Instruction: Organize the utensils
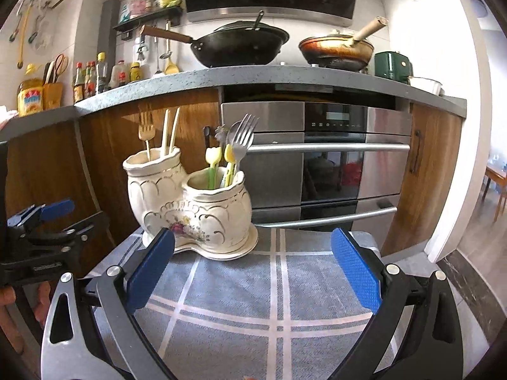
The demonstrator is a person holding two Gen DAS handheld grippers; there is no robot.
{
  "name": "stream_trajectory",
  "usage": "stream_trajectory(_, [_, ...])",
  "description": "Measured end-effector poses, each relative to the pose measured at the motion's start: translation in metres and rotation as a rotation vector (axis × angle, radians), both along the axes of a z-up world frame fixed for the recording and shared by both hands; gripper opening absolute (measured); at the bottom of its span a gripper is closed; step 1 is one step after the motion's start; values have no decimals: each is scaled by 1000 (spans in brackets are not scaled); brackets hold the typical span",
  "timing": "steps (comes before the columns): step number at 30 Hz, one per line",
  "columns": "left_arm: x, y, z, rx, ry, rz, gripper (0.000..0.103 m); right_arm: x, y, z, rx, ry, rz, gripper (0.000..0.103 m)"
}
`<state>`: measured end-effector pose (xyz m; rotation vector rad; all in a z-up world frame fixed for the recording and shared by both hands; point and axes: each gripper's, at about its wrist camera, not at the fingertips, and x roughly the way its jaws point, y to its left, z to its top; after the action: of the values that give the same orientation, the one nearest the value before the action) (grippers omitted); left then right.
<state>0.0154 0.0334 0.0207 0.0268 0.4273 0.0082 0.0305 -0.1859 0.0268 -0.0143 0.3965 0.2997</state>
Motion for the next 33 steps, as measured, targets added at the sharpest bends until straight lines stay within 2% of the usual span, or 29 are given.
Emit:
stream_trajectory(7, [-6,-6,1,45,-34,11,98,-4,4,-5,-31,-33,-18,98])
stream_trajectory(11, [-7,-3,2,20,-31,-6,98,-4,3,-5,-21,-32,-33,98])
stream_trajectory(33, [-5,-1,-5,37,-9,-25,98,-1,11,-10,-22,-31,-27,98])
